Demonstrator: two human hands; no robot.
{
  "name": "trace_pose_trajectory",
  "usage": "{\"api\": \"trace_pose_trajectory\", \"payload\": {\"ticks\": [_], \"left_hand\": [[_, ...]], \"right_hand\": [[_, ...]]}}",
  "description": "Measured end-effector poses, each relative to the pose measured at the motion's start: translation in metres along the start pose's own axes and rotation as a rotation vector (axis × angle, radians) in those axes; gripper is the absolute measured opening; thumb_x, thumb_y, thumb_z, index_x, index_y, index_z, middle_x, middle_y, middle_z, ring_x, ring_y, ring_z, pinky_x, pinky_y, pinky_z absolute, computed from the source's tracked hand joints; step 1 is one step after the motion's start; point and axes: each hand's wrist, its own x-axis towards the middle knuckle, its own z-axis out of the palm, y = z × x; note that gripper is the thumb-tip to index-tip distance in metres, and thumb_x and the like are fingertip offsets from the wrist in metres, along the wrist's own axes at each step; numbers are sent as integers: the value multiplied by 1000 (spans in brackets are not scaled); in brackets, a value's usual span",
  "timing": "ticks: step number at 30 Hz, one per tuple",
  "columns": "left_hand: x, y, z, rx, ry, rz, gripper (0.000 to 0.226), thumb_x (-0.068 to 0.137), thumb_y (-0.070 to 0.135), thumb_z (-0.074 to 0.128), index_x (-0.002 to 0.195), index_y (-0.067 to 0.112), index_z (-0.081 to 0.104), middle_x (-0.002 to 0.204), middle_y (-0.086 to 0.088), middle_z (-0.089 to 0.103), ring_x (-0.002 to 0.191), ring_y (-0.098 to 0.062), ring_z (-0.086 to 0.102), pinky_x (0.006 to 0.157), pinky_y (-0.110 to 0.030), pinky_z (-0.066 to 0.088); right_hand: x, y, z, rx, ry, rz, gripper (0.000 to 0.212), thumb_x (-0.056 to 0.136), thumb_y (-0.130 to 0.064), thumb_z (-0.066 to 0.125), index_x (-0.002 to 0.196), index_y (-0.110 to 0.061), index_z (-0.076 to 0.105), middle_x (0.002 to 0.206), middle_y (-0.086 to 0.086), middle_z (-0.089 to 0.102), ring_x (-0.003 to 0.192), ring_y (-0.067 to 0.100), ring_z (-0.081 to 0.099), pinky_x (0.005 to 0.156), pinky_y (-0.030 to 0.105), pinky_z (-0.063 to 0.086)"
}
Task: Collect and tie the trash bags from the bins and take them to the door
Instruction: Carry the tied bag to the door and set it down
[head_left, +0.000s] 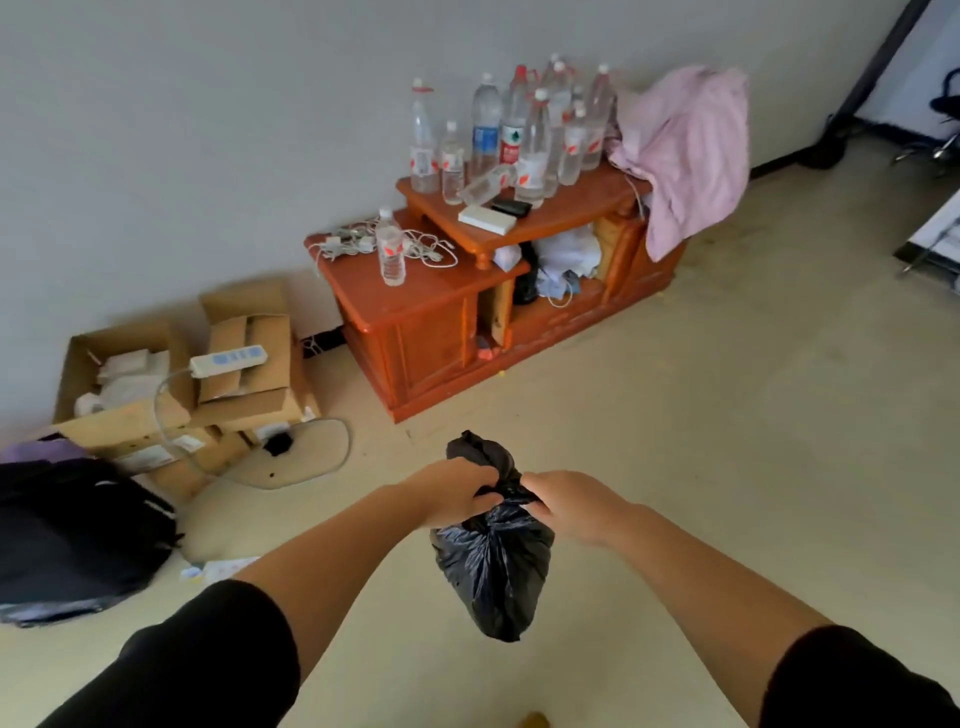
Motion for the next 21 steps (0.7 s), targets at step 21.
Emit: {"api": "trace_pose_trajectory", "payload": {"ticks": [21], "left_hand": [[424, 146, -118, 131, -304, 520, 20, 96, 23, 45, 81, 10, 42, 73, -5, 48, 67, -23, 45, 64, -36, 35]], "right_hand": [[-26, 355, -94, 298, 133, 580, 10, 96, -20, 43, 86, -19, 38, 80, 2, 49, 74, 22, 45, 51, 26, 27]]}}
